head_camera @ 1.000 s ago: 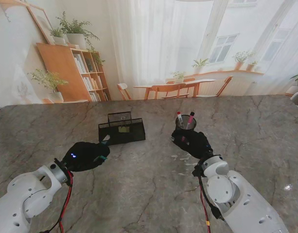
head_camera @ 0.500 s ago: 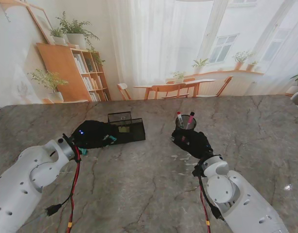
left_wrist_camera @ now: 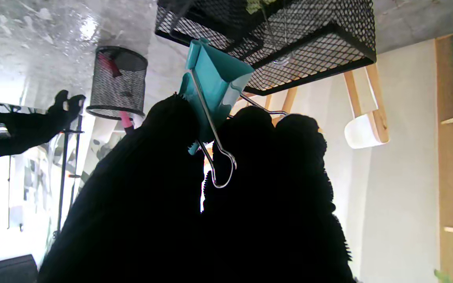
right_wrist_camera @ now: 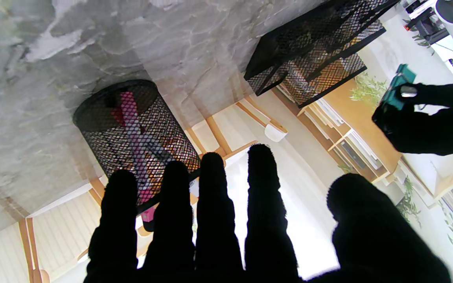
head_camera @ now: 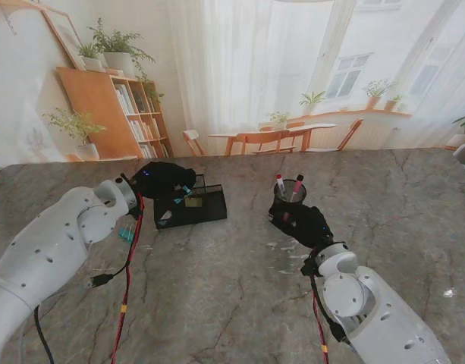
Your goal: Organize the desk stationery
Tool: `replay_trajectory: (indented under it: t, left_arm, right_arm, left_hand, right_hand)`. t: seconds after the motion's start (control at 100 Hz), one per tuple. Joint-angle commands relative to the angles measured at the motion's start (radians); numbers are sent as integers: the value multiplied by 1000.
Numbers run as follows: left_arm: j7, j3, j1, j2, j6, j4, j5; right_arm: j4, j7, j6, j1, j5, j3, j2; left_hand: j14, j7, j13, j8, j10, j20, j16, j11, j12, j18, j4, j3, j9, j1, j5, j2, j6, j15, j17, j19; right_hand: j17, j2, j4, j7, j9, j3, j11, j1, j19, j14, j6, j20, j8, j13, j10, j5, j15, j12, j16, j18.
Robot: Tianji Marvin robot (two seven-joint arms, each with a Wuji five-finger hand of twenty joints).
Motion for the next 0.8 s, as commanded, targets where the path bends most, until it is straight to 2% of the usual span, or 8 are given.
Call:
replay_trajectory:
  t: [0.0,0.21,0.26,0.43,0.63,0.72,0.79]
  left_arm:
    - [14,19,-51,-24,7,29,-11]
    - [90,234,-247,-71,-6,270,-99]
    - [113,286,-290,-90,-8,332,-128]
    - [199,465,-427,-174,-42,559,-220]
    - [239,578,-487,-261,-82,733,-305]
    - [246,614,-495,-283,-102,778,-323]
    - [240,621,-492,-290,-105,791,-334]
  right_arm:
    - [-1,17,4,-3,-1,1,1]
    - [-3,24,12,-4,-2,3,2]
    - [-3,24,14,-4,-2,4,2]
    - [-5,30,21,-4,-5,4,3]
    - [-7,30,24,-6,-7,7,3]
    - [-9,27,25,-8,-8,10,3]
    - [-10,23,25,-10,-10,13,3]
  left_hand:
    - [-40,45,-44,-5,-34,36,10,81,28,-139,45,66,8,101,-32,7,3,12,23,-4]
    - [-34,52,-53,-19,-33,36,9,83,24,-142,47,38,0,121,-39,18,3,11,18,-10]
    - [-33,52,-54,-20,-32,36,9,82,23,-143,49,36,-2,122,-40,19,5,11,20,-10]
    - [-30,52,-57,-25,-30,36,7,81,23,-145,51,28,-10,128,-44,23,6,13,19,-12]
    - [-29,53,-59,-29,-30,35,4,80,20,-145,50,17,-13,133,-45,23,4,12,19,-13]
    - [-28,52,-61,-33,-33,35,1,77,16,-144,47,7,-15,138,-45,28,1,10,17,-15]
    - [-29,50,-61,-35,-34,35,0,76,15,-144,46,2,-15,141,-44,29,-3,10,17,-15]
  right_hand:
    - [-16,26,-18,5,4,-26,17,3,8,2,-1,-10,19,2,5,19,-2,11,1,0]
    - [-17,26,-18,5,4,-26,17,3,7,2,-1,-10,19,0,5,19,-3,10,0,-1]
    - [-17,26,-18,5,5,-26,17,3,7,2,0,-10,19,1,5,20,-2,11,1,-1]
    - [-17,26,-18,4,5,-26,17,3,7,1,-1,-10,19,1,6,18,-2,11,1,0]
    - [-17,25,-18,5,5,-26,18,3,7,0,-1,-10,19,2,7,19,-1,11,1,-1]
    - [-17,26,-18,4,4,-25,17,3,7,2,-1,-10,19,0,7,18,-2,11,1,-1]
    - [-17,26,-18,5,4,-25,17,3,7,1,0,-10,19,1,7,19,-2,11,1,0]
